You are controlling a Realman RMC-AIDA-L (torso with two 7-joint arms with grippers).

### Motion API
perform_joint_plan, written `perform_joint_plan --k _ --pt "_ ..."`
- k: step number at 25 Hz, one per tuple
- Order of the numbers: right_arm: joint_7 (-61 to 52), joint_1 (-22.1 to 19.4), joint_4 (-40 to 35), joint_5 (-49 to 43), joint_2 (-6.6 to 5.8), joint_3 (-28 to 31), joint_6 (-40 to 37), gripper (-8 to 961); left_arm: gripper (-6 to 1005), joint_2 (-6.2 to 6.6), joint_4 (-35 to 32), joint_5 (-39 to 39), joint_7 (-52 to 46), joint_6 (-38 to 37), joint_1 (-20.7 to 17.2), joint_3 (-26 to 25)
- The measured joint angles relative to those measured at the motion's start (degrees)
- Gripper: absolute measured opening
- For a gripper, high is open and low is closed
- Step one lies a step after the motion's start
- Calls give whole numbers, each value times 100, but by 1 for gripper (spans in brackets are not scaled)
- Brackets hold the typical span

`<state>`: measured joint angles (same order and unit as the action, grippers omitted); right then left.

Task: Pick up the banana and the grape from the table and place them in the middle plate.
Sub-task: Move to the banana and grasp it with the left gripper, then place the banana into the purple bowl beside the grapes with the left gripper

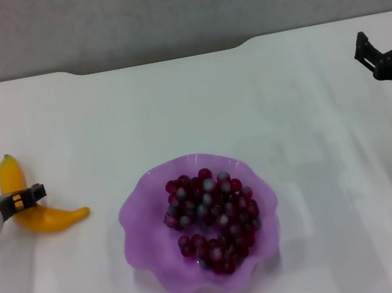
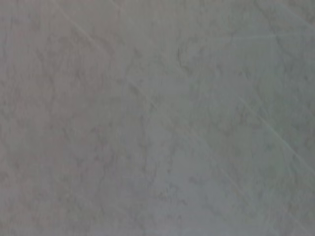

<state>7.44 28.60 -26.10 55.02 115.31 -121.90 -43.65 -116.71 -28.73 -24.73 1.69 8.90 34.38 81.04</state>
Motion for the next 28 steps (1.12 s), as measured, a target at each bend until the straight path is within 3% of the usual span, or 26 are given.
perform_joint_plan --k 10,15,23,28 --pt "-7 -7 -15 0 0 0 -15 867 787 5 190 9 17 -67 130 -1" --pt "-9 -25 -18 0 8 0 -67 866 601 9 186 3 21 -27 132 -2" --pt "-14 -47 -19 13 9 0 -68 864 531 -1 128 24 7 -4 122 7" --pt "-15 -110 -18 6 9 0 -148 862 519 -12 -347 18 -1 47 -102 252"
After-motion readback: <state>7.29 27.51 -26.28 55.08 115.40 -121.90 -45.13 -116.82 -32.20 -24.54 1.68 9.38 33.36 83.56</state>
